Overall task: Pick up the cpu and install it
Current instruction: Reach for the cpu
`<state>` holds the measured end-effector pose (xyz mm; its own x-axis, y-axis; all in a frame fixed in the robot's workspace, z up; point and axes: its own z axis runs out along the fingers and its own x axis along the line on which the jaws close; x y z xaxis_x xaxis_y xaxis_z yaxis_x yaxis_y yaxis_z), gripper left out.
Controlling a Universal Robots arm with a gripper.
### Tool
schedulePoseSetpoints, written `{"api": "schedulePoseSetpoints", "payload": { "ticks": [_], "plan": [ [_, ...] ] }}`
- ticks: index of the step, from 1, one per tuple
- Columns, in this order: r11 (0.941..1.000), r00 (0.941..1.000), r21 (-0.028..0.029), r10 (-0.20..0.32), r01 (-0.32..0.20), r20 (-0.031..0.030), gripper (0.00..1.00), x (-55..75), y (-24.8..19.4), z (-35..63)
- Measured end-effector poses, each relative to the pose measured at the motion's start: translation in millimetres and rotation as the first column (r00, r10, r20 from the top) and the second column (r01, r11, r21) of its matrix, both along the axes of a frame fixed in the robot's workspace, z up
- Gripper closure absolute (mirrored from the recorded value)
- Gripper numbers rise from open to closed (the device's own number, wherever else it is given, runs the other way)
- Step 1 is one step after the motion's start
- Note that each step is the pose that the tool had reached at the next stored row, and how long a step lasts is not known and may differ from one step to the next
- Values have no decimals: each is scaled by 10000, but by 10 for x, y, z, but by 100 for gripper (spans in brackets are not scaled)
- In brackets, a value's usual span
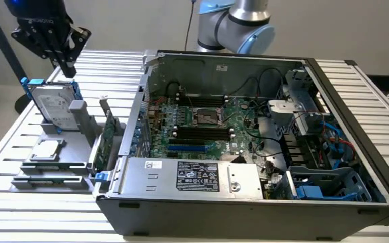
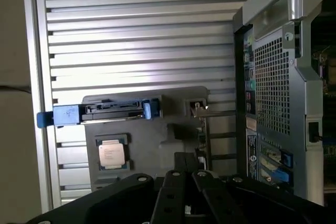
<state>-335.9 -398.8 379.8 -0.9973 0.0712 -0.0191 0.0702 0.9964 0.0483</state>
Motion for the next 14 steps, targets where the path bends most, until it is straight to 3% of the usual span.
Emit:
{"api": "schedulePoseSetpoints", "payload": {
  "ticks": [14],
  "plan": [
    [10000,10000,-25,0,0,0,89,-638,0,-113]
  ]
}}
